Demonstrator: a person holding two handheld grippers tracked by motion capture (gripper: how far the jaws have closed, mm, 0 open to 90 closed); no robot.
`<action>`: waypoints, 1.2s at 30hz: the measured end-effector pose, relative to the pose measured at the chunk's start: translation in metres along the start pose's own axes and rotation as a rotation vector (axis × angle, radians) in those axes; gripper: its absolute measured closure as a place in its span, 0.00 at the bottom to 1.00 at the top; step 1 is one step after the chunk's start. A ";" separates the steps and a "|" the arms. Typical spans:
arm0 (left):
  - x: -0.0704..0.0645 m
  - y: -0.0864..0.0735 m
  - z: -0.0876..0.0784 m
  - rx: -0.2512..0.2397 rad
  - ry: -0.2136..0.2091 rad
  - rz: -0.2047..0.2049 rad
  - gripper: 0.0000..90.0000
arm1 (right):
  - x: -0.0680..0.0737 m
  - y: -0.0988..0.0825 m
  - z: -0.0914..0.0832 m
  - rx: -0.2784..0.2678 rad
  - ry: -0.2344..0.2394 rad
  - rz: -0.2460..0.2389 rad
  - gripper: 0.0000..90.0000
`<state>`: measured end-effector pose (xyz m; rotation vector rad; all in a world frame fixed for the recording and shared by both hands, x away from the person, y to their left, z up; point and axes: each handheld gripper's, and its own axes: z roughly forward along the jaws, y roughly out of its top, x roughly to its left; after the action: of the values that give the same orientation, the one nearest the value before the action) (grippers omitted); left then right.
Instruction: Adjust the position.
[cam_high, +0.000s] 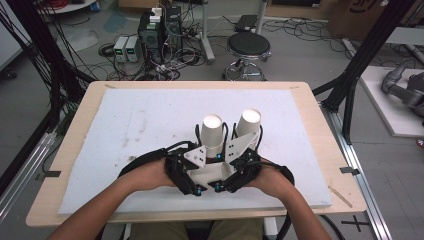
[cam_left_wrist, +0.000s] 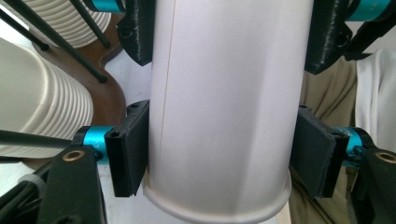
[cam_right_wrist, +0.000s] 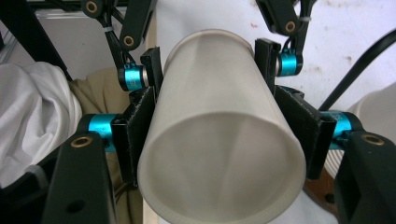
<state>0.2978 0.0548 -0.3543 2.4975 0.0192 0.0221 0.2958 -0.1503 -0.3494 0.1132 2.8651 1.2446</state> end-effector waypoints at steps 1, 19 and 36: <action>0.000 -0.001 0.001 -0.010 0.000 -0.003 0.32 | 0.000 0.000 0.000 0.000 0.000 0.000 0.38; -0.004 -0.056 0.005 -0.373 -0.013 -0.106 0.19 | 0.002 -0.026 -0.014 -0.079 0.019 0.054 0.39; -0.015 -0.081 0.007 -0.679 -0.007 -0.205 0.19 | 0.006 -0.046 -0.022 -0.278 0.002 0.100 0.39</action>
<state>0.2819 0.1151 -0.4086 1.8068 0.2260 -0.0568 0.2866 -0.1967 -0.3678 0.2524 2.6827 1.6461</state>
